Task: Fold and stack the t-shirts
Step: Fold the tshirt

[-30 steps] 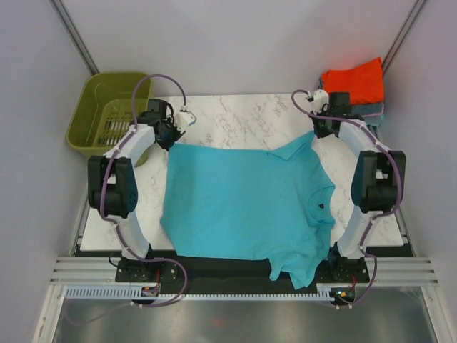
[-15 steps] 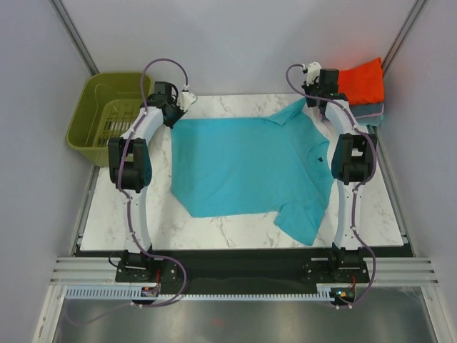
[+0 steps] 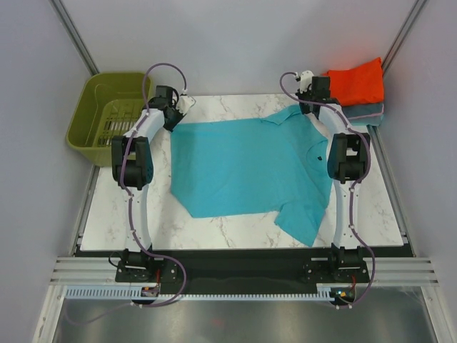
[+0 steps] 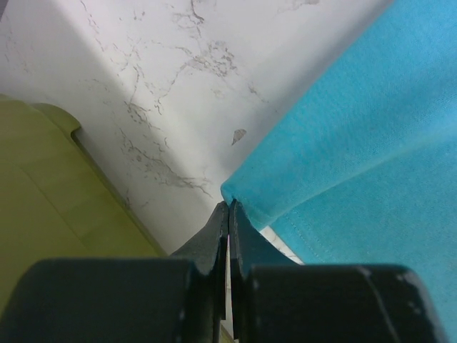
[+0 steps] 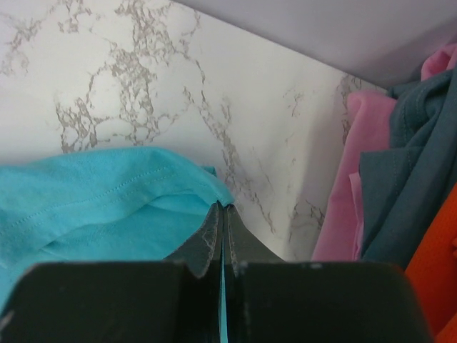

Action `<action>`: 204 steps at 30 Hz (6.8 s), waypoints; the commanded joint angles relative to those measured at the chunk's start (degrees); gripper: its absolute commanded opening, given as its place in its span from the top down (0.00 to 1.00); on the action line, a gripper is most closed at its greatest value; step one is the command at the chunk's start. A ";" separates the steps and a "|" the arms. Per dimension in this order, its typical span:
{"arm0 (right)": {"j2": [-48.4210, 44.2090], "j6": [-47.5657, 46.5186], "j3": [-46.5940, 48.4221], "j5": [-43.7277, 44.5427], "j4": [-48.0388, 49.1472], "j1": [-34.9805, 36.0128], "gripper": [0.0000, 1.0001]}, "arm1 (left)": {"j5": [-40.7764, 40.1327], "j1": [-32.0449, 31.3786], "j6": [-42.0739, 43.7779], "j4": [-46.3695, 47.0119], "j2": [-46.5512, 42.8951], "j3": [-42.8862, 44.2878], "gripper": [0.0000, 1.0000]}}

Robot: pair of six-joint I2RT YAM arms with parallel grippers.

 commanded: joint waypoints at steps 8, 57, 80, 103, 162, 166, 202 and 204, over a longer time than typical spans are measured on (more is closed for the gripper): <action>-14.20 1.73 -9.56 -1.20 1.17 -1.32 1.00 | 1.74 0.23 -3.31 3.47 -10.26 -2.78 0.98; -52.45 2.88 -52.98 -9.47 -4.36 -3.25 1.00 | 7.28 -1.79 -9.64 1.89 -33.82 -33.62 0.98; -45.42 0.86 -48.85 -8.68 -4.80 -3.17 1.00 | 7.10 -2.49 -17.55 -2.50 -37.78 -34.51 0.01; -34.61 0.59 -40.50 -5.87 -1.47 -3.08 1.00 | 20.47 -14.18 -28.01 -8.13 -28.02 -35.82 0.03; -21.25 1.39 -33.21 -23.27 -13.24 1.84 0.62 | 21.26 -16.91 -30.65 -6.99 -25.38 -39.51 0.04; -22.91 1.12 -33.38 -22.65 -13.50 2.02 0.62 | 21.08 -16.91 -30.65 -6.99 -25.64 -39.78 0.04; -24.94 -1.08 -36.64 -19.05 -13.95 4.57 0.64 | 20.91 -17.00 -31.09 -6.55 -25.29 -39.60 0.04; -24.24 -0.90 -36.11 -18.96 -13.60 4.57 0.64 | 20.91 -17.00 -31.09 -6.55 -25.12 -39.69 0.04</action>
